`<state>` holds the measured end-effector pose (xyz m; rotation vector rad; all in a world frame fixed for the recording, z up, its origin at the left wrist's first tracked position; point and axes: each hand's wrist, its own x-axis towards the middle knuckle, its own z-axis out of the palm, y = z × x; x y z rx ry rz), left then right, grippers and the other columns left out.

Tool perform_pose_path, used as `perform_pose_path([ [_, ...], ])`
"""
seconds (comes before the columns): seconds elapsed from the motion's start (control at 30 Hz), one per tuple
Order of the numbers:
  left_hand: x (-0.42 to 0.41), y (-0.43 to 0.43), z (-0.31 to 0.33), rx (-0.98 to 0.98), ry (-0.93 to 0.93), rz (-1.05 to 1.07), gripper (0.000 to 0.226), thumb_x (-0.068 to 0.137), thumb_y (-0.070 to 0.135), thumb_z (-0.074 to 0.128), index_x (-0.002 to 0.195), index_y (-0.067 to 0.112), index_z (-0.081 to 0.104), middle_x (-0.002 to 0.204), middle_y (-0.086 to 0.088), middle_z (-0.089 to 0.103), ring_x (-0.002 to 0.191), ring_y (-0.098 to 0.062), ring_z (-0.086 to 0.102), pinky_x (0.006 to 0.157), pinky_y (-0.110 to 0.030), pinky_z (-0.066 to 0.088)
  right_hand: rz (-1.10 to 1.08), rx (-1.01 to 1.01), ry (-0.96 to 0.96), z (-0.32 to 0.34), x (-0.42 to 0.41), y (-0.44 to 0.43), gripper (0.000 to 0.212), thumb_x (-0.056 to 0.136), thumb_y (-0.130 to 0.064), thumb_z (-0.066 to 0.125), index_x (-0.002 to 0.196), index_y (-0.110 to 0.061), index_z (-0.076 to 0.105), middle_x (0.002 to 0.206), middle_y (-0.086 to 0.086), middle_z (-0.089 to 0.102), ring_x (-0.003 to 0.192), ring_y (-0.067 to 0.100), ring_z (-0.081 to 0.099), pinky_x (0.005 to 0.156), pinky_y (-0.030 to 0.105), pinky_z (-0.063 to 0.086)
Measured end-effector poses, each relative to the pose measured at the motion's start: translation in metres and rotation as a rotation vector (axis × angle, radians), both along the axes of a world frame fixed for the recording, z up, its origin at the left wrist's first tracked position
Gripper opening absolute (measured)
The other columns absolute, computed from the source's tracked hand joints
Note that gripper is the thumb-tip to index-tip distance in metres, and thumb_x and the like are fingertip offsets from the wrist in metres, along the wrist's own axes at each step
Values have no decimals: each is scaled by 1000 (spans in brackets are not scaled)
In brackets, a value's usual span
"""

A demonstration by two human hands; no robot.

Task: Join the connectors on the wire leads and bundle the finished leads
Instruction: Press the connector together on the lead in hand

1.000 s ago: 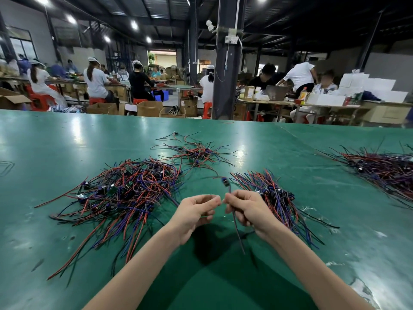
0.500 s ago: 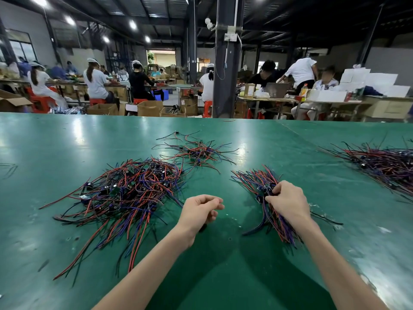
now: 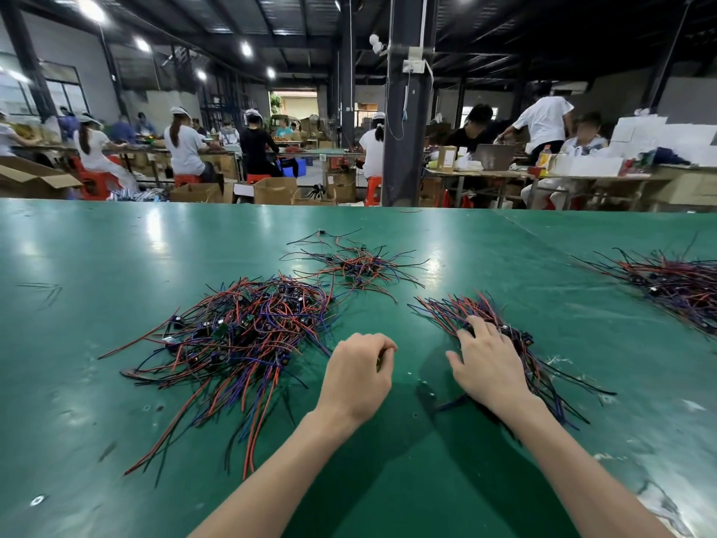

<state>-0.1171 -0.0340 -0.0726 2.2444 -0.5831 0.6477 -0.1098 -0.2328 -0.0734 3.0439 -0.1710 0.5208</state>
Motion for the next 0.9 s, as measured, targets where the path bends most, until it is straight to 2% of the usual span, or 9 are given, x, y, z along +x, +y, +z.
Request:
perform_pose_path([
  [0.13, 4, 12, 16, -42, -104, 125, 14, 91, 12, 57, 95, 9, 71, 89, -4, 71, 84, -22, 60, 84, -38, 47, -32, 4, 17, -3, 0, 3, 47, 96, -43, 40, 131, -13, 52, 150, 5, 30, 135, 23, 31, 109, 36, 27],
  [0.27, 11, 35, 40, -126, -208, 246, 12, 89, 9, 60, 94, 7, 71, 87, -6, 71, 80, -21, 60, 76, -29, 48, -45, 2, 12, -3, -3, 5, 49, 95, -45, 42, 131, -14, 51, 149, 5, 31, 135, 24, 30, 109, 37, 27],
  [0.37, 24, 68, 54, -170, -222, 384, 14, 90, 8, 59, 94, 6, 72, 88, -9, 72, 80, -21, 61, 72, -27, 45, -30, 3, 25, -4, -5, 4, 51, 94, -45, 43, 134, -14, 46, 151, 6, 27, 140, 24, 22, 112, 38, 23],
  [0.47, 42, 108, 52, -163, -61, 633, 23, 91, 6, 54, 110, 6, 67, 101, -15, 69, 95, -26, 57, 81, -34, 46, -29, 12, 33, -4, -5, 7, 53, 94, -46, 42, 138, -17, 41, 156, 8, 19, 146, 24, 10, 116, 39, 14],
  [0.57, 55, 136, 38, -13, 310, 828, 38, 88, 5, 53, 126, 7, 57, 123, -20, 57, 118, -36, 42, 98, -44, 40, -11, 24, 28, -4, -6, 13, 56, 94, -47, 43, 142, -19, 37, 159, 10, 10, 147, 25, 1, 117, 40, 8],
  [0.67, 61, 146, 26, 30, 488, 848, 34, 87, 10, 57, 120, 16, 62, 124, -15, 58, 122, -35, 39, 98, -42, 38, 22, 44, 31, -4, -7, 17, 55, 94, -46, 43, 142, -20, 37, 160, 9, 8, 147, 25, -2, 117, 40, 6],
  [0.77, 62, 149, 22, -11, 437, 909, 20, 88, 16, 63, 107, 20, 69, 113, -12, 65, 117, -34, 44, 94, -40, 36, 58, 74, 51, -6, -8, 21, 54, 95, -44, 42, 142, -20, 37, 160, 8, 8, 147, 24, -4, 117, 40, 5],
  [0.9, 60, 144, 25, -129, 157, 918, 13, 88, 18, 66, 99, 13, 71, 99, -17, 68, 105, -36, 49, 87, -42, 35, 90, 85, 42, -7, -8, 23, 54, 94, -43, 43, 143, -20, 36, 160, 8, 8, 147, 25, -5, 117, 40, 4],
])
